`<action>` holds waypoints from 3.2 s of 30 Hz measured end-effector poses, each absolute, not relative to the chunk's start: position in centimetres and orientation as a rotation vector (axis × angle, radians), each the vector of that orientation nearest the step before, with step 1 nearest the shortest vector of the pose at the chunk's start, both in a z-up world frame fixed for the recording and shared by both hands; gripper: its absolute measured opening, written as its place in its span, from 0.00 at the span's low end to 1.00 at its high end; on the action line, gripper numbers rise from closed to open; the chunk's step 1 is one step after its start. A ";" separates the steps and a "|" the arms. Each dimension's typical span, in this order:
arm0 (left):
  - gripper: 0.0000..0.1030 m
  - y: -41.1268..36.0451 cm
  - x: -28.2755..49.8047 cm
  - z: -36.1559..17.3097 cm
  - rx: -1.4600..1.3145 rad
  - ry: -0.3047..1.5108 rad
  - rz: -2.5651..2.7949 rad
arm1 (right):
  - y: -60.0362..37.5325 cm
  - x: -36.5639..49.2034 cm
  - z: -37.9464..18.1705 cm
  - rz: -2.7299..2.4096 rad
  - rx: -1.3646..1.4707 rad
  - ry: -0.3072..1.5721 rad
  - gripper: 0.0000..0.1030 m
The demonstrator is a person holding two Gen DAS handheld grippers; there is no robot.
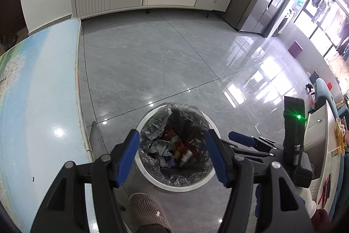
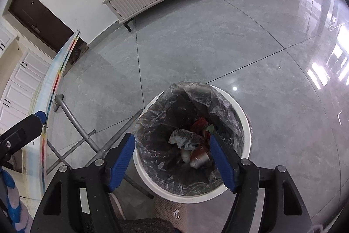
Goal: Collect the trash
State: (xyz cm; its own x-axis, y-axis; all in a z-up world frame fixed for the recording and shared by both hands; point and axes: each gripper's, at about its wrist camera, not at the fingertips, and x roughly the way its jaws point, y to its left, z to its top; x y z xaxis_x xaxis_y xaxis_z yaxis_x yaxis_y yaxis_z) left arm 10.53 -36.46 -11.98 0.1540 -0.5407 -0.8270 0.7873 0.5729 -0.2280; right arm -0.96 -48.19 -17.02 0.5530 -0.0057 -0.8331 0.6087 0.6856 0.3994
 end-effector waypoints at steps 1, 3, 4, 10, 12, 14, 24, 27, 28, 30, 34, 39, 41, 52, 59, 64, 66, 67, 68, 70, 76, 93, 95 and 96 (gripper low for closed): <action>0.59 -36.3 10.6 -11.9 0.280 1.038 -0.969 | -48.2 -1.0 -17.0 -0.408 0.748 0.925 0.67; 0.59 -36.1 10.6 -11.7 0.280 1.031 -0.963 | -48.2 -1.0 -16.7 -0.412 0.747 0.922 0.67; 0.59 -35.9 10.6 -11.6 0.281 1.026 -0.957 | -48.1 -1.0 -16.6 -0.412 0.745 0.920 0.67; 0.59 -34.2 10.5 -11.5 0.283 0.986 -0.879 | -47.5 -1.4 -15.4 -0.425 0.734 0.894 0.67; 0.59 -33.3 10.5 -11.2 0.285 0.951 -0.824 | -47.1 -1.4 -15.0 -0.429 0.729 0.886 0.67; 0.59 -32.3 10.5 -10.7 0.283 0.921 -0.782 | -46.4 -1.2 -14.5 -0.430 0.717 0.878 0.67; 0.59 -26.4 11.3 -8.8 0.247 0.820 -0.585 | -40.8 1.7 -11.5 -0.368 0.610 0.839 0.67; 0.59 -24.4 11.4 -8.3 0.230 0.794 -0.535 | -38.9 2.4 -10.4 -0.362 0.562 0.815 0.67; 0.59 -23.8 11.4 -8.2 0.226 0.787 -0.519 | -38.1 2.5 -10.0 -0.365 0.542 0.804 0.67; 0.59 -22.8 11.3 -7.9 0.219 0.770 -0.492 | -37.1 2.8 -9.4 -0.374 0.507 0.788 0.68; 0.59 -20.6 11.1 -7.2 0.196 0.737 -0.437 | -34.8 3.2 -7.9 -0.376 0.439 0.741 0.70; 0.59 -17.5 10.7 -6.2 0.168 0.691 -0.374 | -32.3 3.5 -6.2 -0.377 0.360 0.677 0.72; 0.59 -16.3 10.6 -5.7 0.156 0.674 -0.348 | -31.7 3.6 -5.7 -0.379 0.341 0.658 0.75; 0.59 -11.7 9.4 -4.6 0.143 0.621 -0.272 | -28.8 3.8 -4.9 -0.389 0.297 0.602 0.86; 0.76 -10.2 8.7 -3.8 0.126 0.582 -0.244 | -27.5 3.5 -4.8 -0.415 0.277 0.582 0.99; 0.76 -9.3 8.6 -3.5 0.116 0.565 -0.237 | -27.1 3.4 -4.6 -0.434 0.261 0.569 1.00; 0.77 -9.0 8.6 -3.4 0.110 0.566 -0.236 | -27.1 3.1 -4.5 -0.439 0.259 0.563 1.00; 0.77 -8.9 8.6 -3.4 0.108 0.565 -0.236 | -27.1 3.1 -4.4 -0.444 0.258 0.556 1.00; 0.77 -8.8 8.6 -3.4 0.107 0.563 -0.235 | -27.2 3.0 -4.3 -0.447 0.257 0.553 1.00; 0.77 -8.6 8.5 -3.3 0.108 0.558 -0.232 | -27.3 2.9 -4.3 -0.452 0.258 0.549 1.00; 0.84 -8.6 8.1 -3.0 0.109 0.543 -0.230 | -27.4 2.7 -4.4 -0.462 0.265 0.544 1.00; 0.90 -8.8 8.1 -3.3 0.108 0.545 -0.243 | -27.3 1.9 -4.1 -0.494 0.233 0.513 1.00; 0.91 -8.8 8.1 -3.4 0.109 0.546 -0.244 | -27.3 1.9 -4.2 -0.496 0.236 0.513 1.00; 0.91 -8.9 8.1 -3.4 0.109 0.547 -0.245 | -27.3 1.9 -4.2 -0.497 0.236 0.513 1.00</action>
